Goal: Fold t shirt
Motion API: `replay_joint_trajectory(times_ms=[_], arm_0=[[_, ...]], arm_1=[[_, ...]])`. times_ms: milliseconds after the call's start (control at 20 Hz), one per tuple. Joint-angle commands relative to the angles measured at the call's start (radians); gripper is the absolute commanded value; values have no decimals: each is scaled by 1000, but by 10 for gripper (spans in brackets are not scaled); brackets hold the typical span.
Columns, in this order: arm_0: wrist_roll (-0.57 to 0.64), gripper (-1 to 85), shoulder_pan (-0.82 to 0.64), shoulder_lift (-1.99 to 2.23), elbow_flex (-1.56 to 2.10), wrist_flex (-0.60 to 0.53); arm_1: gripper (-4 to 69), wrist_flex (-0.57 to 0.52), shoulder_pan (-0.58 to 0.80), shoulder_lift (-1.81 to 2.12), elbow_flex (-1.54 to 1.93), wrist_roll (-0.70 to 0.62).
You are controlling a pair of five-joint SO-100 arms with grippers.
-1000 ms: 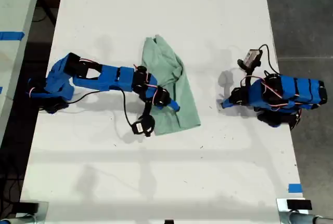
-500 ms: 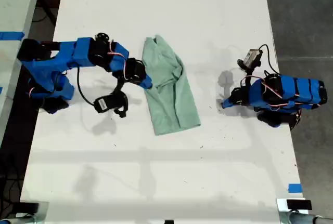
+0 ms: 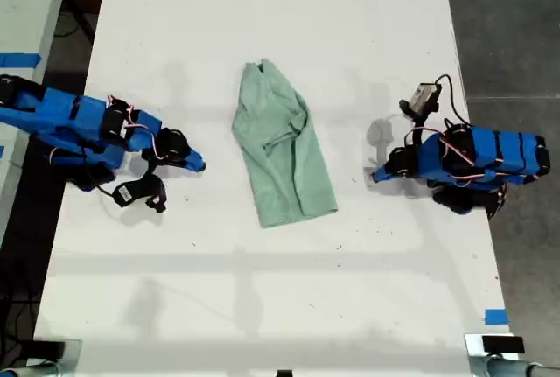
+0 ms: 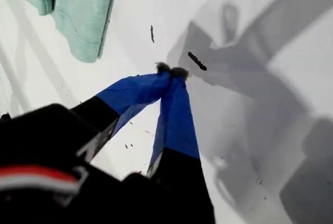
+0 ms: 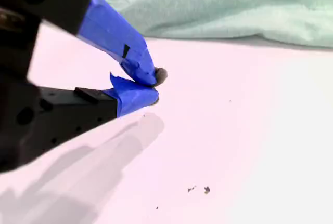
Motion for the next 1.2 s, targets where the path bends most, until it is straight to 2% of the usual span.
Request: replay_joint_trajectory(times_ms=[0, 150, 200, 250, 300, 1150], arm_0=[[11, 0, 0, 201, 101, -43], [31, 0, -25, 557, 241, 69], [31, 0, -31, 736, 290, 156], [31, 0, -41, 914, 305, 304], [31, 0, -61, 934, 295, 368], [-15, 0, -80, 933, 301, 380]], arm_1=[[-12, -11, -6, 9, 25, -8], [-12, -11, -9, 9, 25, -8], [-12, -12, -9, 9, 25, -9], [-12, -12, -9, 9, 25, -11], [-12, -14, -9, 9, 26, -12], [-12, -15, -12, 9, 29, 6]])
